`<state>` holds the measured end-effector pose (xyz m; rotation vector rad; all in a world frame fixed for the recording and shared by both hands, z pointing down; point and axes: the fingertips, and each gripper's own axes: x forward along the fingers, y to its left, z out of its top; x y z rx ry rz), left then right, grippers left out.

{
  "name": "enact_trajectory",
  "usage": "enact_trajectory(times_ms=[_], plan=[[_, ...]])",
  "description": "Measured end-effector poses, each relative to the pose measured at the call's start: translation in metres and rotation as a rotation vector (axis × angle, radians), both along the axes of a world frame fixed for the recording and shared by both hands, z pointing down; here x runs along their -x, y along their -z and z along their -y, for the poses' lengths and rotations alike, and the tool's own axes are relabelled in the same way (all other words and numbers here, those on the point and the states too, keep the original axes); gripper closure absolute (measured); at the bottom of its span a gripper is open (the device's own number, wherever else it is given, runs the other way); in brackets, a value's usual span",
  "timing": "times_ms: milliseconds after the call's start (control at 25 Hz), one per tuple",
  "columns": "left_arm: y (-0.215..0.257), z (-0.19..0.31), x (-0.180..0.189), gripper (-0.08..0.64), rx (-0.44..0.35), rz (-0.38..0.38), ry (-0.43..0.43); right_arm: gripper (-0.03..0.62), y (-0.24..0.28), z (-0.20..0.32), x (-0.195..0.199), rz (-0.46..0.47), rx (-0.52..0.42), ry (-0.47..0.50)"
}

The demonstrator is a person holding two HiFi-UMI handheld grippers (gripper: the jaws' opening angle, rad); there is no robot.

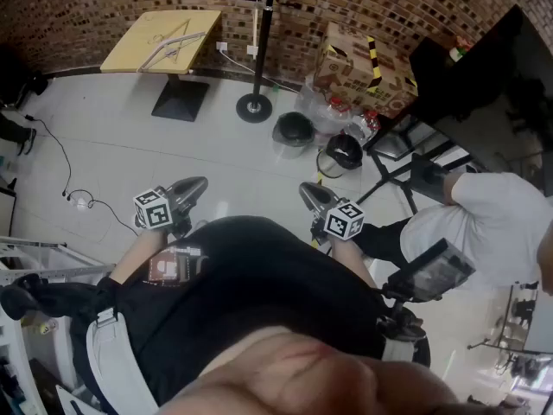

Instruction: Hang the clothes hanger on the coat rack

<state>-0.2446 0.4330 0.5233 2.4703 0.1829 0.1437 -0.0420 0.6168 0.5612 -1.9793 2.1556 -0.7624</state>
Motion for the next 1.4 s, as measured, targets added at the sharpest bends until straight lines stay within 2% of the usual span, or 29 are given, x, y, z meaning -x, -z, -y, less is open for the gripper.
enact_trajectory(times_ms=[160,360,480,680,960,1160,1400], plan=[[-0.02,0.024,-0.002,0.56,0.019,-0.024,-0.015,0.546,-0.004,0.024,0.0,-0.008,0.005,-0.007],[-0.019,0.079,-0.019,0.56,0.052,-0.061,-0.04,0.543,0.0,0.073,-0.011,-0.029,0.042,-0.035],[-0.021,0.125,-0.028,0.56,0.052,-0.077,-0.068,0.54,0.01,0.119,-0.016,-0.056,0.039,-0.062],[-0.01,0.211,-0.031,0.56,0.009,-0.085,-0.105,0.534,0.033,0.209,-0.017,-0.094,0.018,-0.069],[-0.009,0.328,-0.023,0.558,0.001,-0.079,-0.053,0.509,0.048,0.315,-0.032,-0.119,0.041,-0.085],[-0.027,0.364,-0.016,0.558,0.039,-0.043,-0.007,0.498,0.037,0.358,-0.04,-0.116,0.071,-0.06],[-0.01,0.4,-0.062,0.558,0.03,-0.023,0.016,0.488,0.051,0.408,-0.093,-0.097,0.052,-0.031]])
